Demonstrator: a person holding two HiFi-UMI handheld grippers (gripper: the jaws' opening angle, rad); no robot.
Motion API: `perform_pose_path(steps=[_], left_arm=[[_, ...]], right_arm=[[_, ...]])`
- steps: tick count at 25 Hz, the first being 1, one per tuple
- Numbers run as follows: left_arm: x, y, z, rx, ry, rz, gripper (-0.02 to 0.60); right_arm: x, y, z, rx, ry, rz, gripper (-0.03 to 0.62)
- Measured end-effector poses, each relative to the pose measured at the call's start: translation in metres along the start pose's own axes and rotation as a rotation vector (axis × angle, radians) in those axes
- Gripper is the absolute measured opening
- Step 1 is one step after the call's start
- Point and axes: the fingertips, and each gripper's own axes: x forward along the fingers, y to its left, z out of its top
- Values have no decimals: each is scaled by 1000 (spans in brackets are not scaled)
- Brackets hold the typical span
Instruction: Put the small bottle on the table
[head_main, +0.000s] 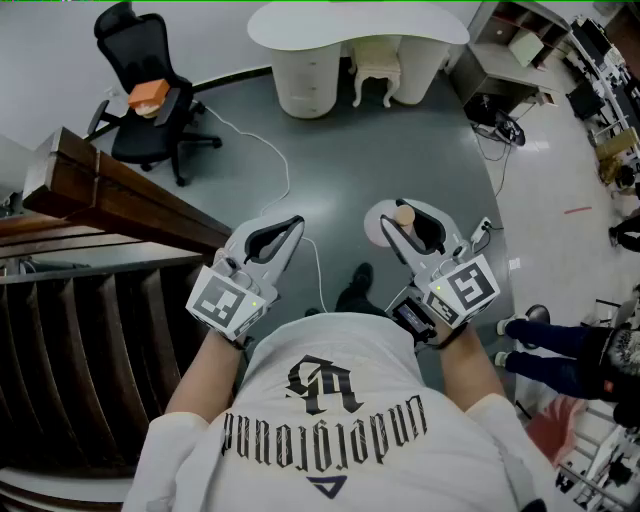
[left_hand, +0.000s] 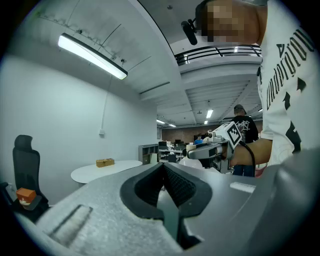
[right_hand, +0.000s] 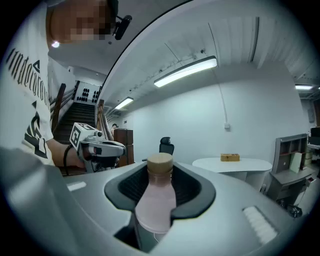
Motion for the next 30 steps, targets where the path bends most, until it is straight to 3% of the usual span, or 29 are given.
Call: perform_pose_path(steps=[10,19,24,30], left_arm=[[49,6,-24,-8,0,-12,8],[165,31,-7,-21,12,-1,8],[204,48,3,-8,8,68,8],[234,60,3,-19,27,76,8]], right_arm=[[6,-48,-27,-12,-6,-4,137],[9,-163,-9,-32,4,25,138],[2,-211,-4,-49,15,43,138],[-2,-252,-5,-29,19,36,138]])
